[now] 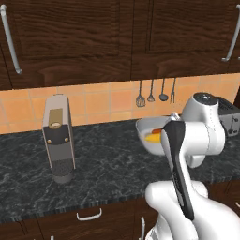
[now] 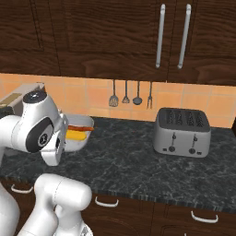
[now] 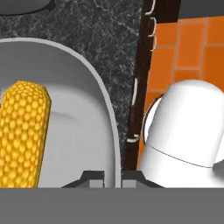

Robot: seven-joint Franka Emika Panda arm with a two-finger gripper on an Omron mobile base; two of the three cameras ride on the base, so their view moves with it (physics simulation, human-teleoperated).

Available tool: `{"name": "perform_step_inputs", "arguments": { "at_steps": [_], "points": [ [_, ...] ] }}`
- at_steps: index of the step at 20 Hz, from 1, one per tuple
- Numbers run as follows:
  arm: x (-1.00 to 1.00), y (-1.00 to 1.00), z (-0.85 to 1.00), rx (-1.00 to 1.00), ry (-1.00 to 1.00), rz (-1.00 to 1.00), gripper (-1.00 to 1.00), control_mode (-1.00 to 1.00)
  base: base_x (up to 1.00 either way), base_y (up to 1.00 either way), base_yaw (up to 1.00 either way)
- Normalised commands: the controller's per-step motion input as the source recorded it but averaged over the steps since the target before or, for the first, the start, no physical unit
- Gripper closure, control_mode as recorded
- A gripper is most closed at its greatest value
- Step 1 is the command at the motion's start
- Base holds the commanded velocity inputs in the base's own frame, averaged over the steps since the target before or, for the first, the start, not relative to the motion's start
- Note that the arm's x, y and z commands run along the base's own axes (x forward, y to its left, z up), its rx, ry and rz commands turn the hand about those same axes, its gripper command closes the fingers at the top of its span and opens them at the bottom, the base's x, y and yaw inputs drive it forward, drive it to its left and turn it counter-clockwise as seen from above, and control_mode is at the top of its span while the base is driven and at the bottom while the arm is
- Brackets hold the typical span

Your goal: Take the meat container that has the shrimp and place it on the second highest rack of the freezer. Then take the vegetable container that has the carrot and corn and place it on the highest rack of the freezer.

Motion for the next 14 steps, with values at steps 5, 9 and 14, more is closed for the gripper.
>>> {"name": "perform_step_inputs", "arguments": {
  "at_steps": [5, 9, 14],
  "points": [
    [-0.08, 0.03, 0.07, 0.00, 0.00, 0.00, 1.00, 1.00, -0.04, 0.01, 0.00],
    [0.00, 0.00, 0.00, 0.00, 0.00, 0.00, 1.00, 1.00, -0.71, -0.22, -0.35],
    [0.00, 0.00, 0.00, 0.00, 0.00, 0.00, 1.00, 1.00, -0.50, -0.03, -0.86]
  ]
}}
